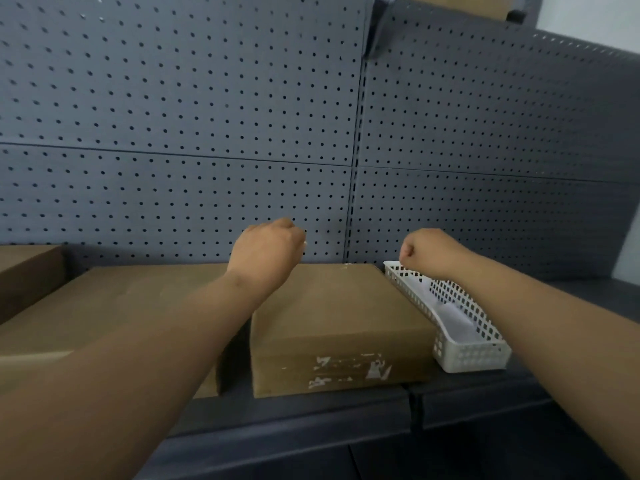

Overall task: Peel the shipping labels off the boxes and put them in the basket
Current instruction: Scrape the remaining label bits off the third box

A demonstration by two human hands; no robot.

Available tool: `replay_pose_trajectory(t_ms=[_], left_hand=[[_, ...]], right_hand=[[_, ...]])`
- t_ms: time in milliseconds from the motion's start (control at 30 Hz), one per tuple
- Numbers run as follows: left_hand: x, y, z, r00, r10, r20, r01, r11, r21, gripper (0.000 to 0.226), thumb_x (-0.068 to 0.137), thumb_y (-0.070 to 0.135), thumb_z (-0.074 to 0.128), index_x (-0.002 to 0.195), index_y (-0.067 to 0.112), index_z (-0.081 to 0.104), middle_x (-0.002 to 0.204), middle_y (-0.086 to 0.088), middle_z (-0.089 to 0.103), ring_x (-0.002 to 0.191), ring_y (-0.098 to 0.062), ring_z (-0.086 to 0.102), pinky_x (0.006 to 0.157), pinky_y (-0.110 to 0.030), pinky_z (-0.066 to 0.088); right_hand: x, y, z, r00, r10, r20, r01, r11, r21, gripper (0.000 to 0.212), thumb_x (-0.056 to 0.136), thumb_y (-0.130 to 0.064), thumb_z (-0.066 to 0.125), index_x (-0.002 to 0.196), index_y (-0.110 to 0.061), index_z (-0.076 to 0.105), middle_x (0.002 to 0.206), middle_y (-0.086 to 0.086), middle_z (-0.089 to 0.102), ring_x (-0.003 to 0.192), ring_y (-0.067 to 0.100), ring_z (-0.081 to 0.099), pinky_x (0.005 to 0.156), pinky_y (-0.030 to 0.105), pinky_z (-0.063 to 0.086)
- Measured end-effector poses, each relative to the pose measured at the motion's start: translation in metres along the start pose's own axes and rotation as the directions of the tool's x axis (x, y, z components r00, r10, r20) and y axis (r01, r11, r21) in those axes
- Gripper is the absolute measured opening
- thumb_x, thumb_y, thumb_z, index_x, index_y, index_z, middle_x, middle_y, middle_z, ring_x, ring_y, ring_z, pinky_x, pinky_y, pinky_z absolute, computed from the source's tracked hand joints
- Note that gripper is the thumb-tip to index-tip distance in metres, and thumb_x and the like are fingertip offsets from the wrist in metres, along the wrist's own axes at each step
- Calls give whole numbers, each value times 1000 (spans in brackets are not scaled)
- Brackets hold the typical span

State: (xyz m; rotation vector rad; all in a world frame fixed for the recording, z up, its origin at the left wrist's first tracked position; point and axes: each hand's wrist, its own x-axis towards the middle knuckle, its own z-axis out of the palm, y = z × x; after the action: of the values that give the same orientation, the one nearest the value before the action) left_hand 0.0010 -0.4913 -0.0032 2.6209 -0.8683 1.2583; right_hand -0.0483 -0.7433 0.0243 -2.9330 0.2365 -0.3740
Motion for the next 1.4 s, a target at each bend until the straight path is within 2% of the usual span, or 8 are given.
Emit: replay_pose_trajectory(t_ms=[100,200,333,667,900,1167,1300,1400], left_hand=[[26,30,9,997,-45,62,52,993,-103,30,98,26,42,89,7,64,93,-7,59,72,-26,58,61,-31,42],[52,62,21,985,-86,149,122,958,-258,30,97,27,46,89,4,64,90,-9,60,75,-25,58,60,-30,42],[81,106,36,972,-121,203,195,895,-401,28,96,28,49,88,4,64,86,-10,61,76,-25,58,62,-31,43],[115,173,69,982,-80,173,151,878,-454,18,96,26,49,82,16,56,64,8,46,57,-9,44,50,-23,29],[121,173,83,979,-58,197,150,857,-493,23,96,28,49,101,13,65,80,1,60,67,-13,50,54,-23,38],[125,178,91,980,-3,197,98,875,-475,26,97,25,47,106,16,70,88,-8,72,76,-20,64,67,-32,52],[119,182,97,978,101,184,-55,969,-240,32,100,33,37,119,29,62,97,2,72,90,-16,64,103,-31,35],[113,182,99,956,169,240,-139,981,-137,34,99,37,33,127,37,53,105,8,69,105,-15,58,106,-36,21]], right_hand=[[11,24,-2,1000,-4,2,4,1000,20,21,86,1,44,76,12,58,92,37,56,64,27,46,59,33,41],[23,54,-6,998,-65,-13,65,995,80,27,91,-6,48,102,13,63,113,30,64,90,46,61,78,44,53],[33,85,-14,990,-124,-66,135,969,207,21,95,-16,54,103,-3,69,101,-3,63,89,11,53,80,26,40],[49,108,-12,955,-294,-43,269,793,546,35,95,-18,55,130,-19,55,119,-9,57,114,6,52,95,22,37],[56,124,2,961,-265,83,130,694,708,19,96,-18,52,98,-25,70,110,-3,69,114,13,60,109,32,38],[63,132,8,981,-187,46,73,583,809,18,92,-12,59,103,-1,70,85,1,70,74,4,64,73,9,51],[65,134,12,992,-117,51,42,678,734,8,86,-9,66,80,-8,71,78,5,66,75,12,59,85,29,48],[66,134,10,996,-83,38,48,828,559,11,84,-16,71,85,-6,73,75,3,63,68,10,55,68,22,46]])
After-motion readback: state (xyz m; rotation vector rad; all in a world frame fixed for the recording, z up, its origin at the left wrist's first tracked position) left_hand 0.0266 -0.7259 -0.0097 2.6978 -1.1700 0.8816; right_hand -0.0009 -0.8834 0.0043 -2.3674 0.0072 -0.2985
